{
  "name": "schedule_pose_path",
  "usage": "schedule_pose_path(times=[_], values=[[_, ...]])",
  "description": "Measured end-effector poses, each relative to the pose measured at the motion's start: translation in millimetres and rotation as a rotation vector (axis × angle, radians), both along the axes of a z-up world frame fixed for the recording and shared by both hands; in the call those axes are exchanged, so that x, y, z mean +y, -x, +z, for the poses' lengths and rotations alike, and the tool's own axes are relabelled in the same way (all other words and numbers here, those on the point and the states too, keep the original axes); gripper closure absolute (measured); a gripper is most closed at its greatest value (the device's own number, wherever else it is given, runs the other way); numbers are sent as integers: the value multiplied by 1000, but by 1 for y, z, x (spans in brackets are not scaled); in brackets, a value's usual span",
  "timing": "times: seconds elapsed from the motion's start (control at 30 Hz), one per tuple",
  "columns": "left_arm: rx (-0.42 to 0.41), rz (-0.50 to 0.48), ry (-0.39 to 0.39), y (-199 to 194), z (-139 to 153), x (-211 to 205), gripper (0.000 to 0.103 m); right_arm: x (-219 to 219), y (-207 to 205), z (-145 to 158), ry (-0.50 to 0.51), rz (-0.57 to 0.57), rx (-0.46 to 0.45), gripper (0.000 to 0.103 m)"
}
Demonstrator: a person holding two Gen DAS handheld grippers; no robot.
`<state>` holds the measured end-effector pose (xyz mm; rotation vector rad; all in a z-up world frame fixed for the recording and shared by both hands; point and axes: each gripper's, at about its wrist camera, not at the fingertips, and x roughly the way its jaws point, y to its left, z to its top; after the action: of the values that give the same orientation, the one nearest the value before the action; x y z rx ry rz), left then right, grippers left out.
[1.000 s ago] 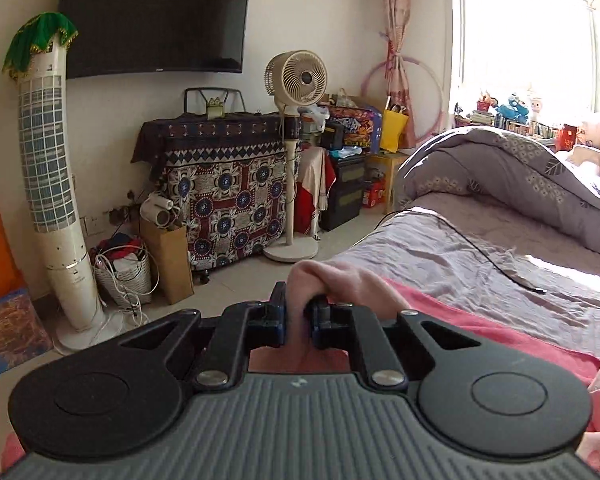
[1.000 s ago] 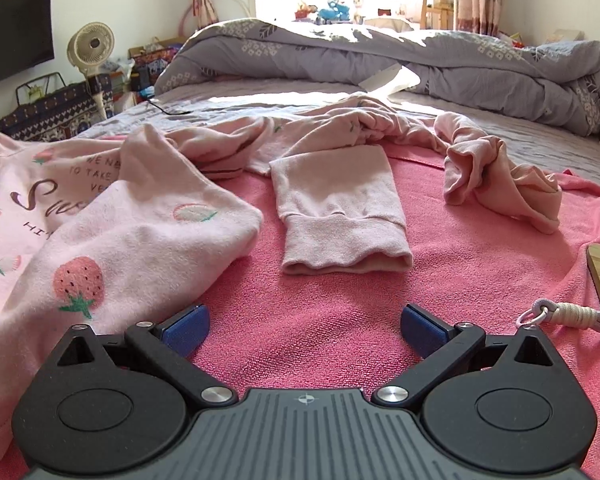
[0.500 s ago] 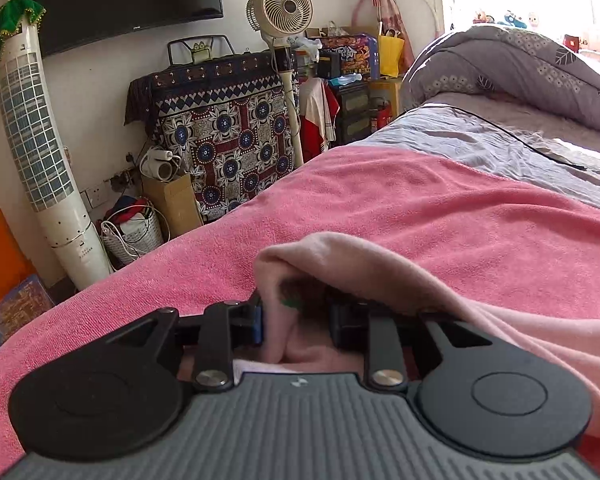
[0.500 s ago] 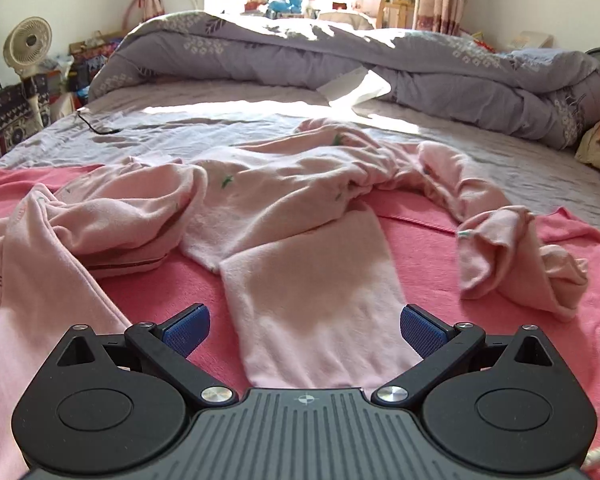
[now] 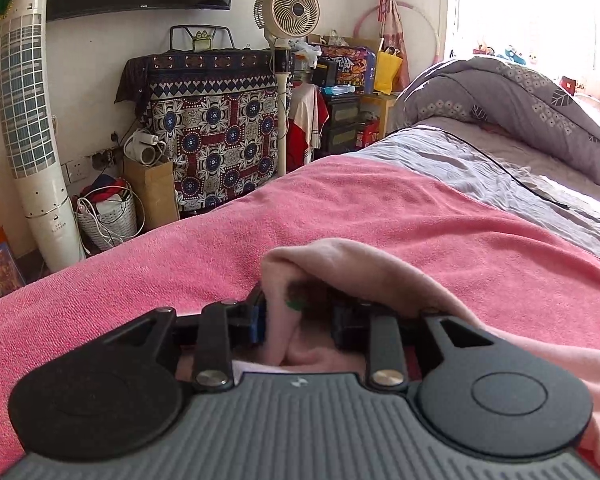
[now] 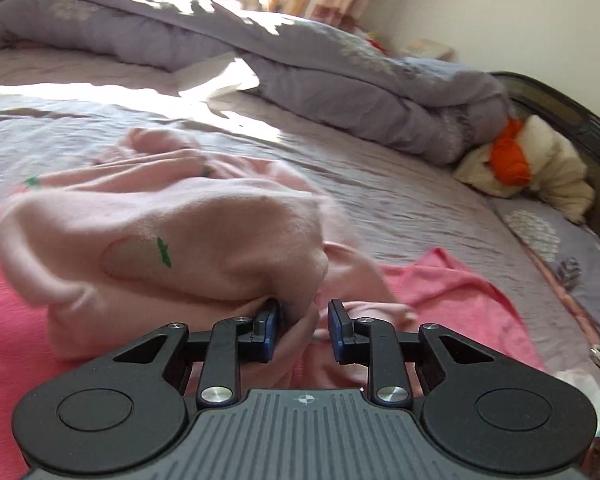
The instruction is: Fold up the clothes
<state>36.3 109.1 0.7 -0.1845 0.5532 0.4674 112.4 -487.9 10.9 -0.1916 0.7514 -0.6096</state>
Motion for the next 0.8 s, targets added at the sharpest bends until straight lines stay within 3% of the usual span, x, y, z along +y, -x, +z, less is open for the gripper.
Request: schedule_pose_path(times=[0.03,0.1,0.13,0.23,0.3,0.33,0.4,0.47,0.53,0.57,0.6,0.67,0.73,0.8], values=[[0,0,0,0,0,0,67,-16,3,3,-31,-58,-10,65],[2,-1,-1,0,1,0,67,-33,17,11,-162,-60,-45,44],[2,-1,-2,0,0,0,67,-31,26,16,-215,-13,-65,42],[3,-1,-3,-1,1,-1,66,-3,47,36,-383,224,-120,36],[5,-1,-4,-1,1,-1,66,37,56,49,-492,456,-140,28],[5,-1,-4,-1,1,0,66,61,60,50,-508,568,-128,24],[1,-2,0,-1,1,0,66,110,69,50,-534,792,-102,6],[-9,-5,16,0,0,3,66,160,71,39,-484,924,-26,0],[-18,-8,32,1,0,6,66,202,69,23,-351,962,94,16],[-21,-9,38,2,0,7,66,207,71,19,-312,939,118,53],[-23,-9,41,2,0,7,66,212,73,15,-273,913,141,62],[-23,-10,42,2,0,8,66,193,84,25,-294,863,83,75],[-22,-15,41,2,0,7,64,157,99,43,-302,772,-8,76],[-22,-33,41,2,0,6,54,117,119,59,-322,666,-91,79]])
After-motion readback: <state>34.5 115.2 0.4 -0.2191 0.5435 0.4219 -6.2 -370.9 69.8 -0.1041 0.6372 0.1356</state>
